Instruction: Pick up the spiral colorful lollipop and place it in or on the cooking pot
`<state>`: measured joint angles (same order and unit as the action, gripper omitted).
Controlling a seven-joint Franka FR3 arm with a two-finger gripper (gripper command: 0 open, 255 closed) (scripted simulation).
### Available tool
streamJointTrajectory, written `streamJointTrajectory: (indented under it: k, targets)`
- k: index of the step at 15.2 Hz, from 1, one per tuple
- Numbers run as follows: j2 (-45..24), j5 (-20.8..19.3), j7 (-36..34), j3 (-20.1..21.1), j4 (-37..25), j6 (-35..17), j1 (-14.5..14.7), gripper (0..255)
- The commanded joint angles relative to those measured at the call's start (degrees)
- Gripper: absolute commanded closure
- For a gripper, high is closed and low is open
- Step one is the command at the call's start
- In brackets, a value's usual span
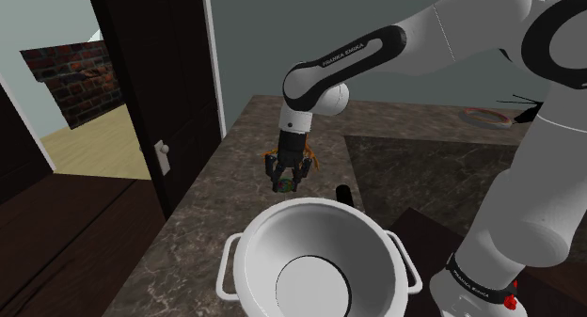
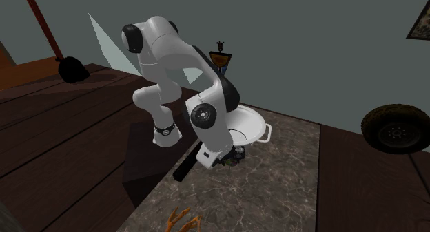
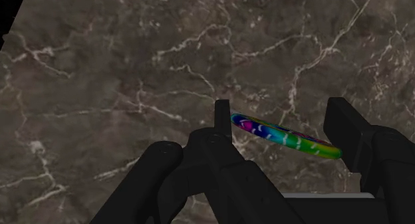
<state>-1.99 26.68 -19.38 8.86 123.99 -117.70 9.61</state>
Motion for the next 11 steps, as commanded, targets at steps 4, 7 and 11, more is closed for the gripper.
streamJointTrajectory:
  k: [4, 7, 11]
  targets:
    - [0.0, 0.0, 0.0, 0.0, 0.01, -0.01, 0.0, 255]
    - [1.11, -0.34, -0.82, -0.1, -1.04, 2.04, -0.1, 255]
    - [2.44, -0.75, -1.89, -0.23, -2.62, 4.78, -0.24, 255]
